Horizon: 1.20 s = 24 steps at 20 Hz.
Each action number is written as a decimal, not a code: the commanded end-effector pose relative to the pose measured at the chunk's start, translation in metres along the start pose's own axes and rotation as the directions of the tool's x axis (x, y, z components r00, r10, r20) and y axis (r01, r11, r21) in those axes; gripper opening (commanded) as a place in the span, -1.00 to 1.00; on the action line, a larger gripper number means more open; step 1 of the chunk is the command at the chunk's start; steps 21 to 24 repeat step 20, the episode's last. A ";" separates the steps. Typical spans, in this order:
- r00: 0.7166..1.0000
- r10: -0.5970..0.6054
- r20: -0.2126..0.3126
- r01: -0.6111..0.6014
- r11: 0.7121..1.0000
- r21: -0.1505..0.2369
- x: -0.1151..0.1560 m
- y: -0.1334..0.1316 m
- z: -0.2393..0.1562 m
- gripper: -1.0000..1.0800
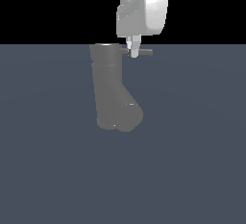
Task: Turn on the faucet by rotating a designated handle.
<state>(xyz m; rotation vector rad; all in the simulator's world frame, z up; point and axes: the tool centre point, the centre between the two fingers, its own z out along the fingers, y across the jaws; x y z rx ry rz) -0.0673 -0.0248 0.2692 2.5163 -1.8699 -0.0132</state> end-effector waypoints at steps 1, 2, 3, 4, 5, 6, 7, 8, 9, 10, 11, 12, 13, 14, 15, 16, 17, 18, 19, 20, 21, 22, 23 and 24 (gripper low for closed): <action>1.000 0.018 -0.003 -0.018 1.000 0.009 0.016 -0.008 0.000 -1.00; 1.000 0.019 -0.003 -0.019 1.000 0.009 0.019 -0.010 0.000 -1.00; 1.000 0.021 -0.003 -0.021 1.000 0.009 0.022 -0.012 0.000 -1.00; 1.000 0.023 -0.003 -0.023 1.000 0.009 0.025 -0.014 0.000 -1.00; 1.000 0.024 -0.003 -0.024 1.000 0.009 0.028 -0.016 0.000 -1.00; 1.000 0.026 -0.003 -0.026 1.000 0.009 0.031 -0.018 0.000 -1.00; 1.000 0.027 -0.003 -0.027 1.000 0.010 0.034 -0.020 0.000 -1.00; 1.000 0.029 -0.003 -0.029 1.000 0.010 0.037 -0.022 0.000 -1.00; 1.000 0.030 -0.003 -0.030 1.000 0.010 0.040 -0.024 0.000 -1.00; 0.999 0.032 -0.003 -0.032 0.999 0.010 0.043 -0.026 0.000 -1.00; 0.999 0.033 -0.003 -0.033 0.999 0.010 0.046 -0.028 0.000 -1.00; 0.999 0.035 -0.003 -0.035 0.999 0.010 0.049 -0.030 0.000 -1.00; 0.999 0.036 -0.003 -0.036 0.999 0.010 0.051 -0.032 -0.001 -1.00; 0.999 0.038 -0.003 -0.038 0.999 0.010 0.054 -0.034 -0.001 -1.00; 0.999 0.039 -0.003 -0.039 0.999 0.010 0.057 -0.036 -0.001 -1.00; 0.999 0.040 -0.003 -0.040 0.999 0.010 0.060 -0.038 -0.001 -1.00; 0.999 0.042 -0.002 -0.042 0.999 0.010 0.063 -0.040 -0.001 -1.00; 0.999 0.043 -0.002 -0.043 0.999 0.010 0.066 -0.042 -0.001 -1.00; 0.999 0.045 -0.002 -0.045 0.999 0.010 0.068 -0.044 -0.001 -1.00; 0.999 0.045 -0.002 -0.045 0.999 0.010 0.068 -0.044 -0.001 -1.00; 0.999 0.045 -0.002 -0.045 0.999 0.010 0.068 -0.044 -0.001 -1.00; 0.999 0.045 -0.002 -0.045 0.999 0.010 0.068 -0.044 -0.001 -1.00; 0.999 0.045 -0.002 -0.045 0.999 0.010 0.068 -0.044 -0.001 -1.00; 0.999 0.045 -0.002 -0.045 0.999 0.010 0.068 -0.044 -0.001 -1.00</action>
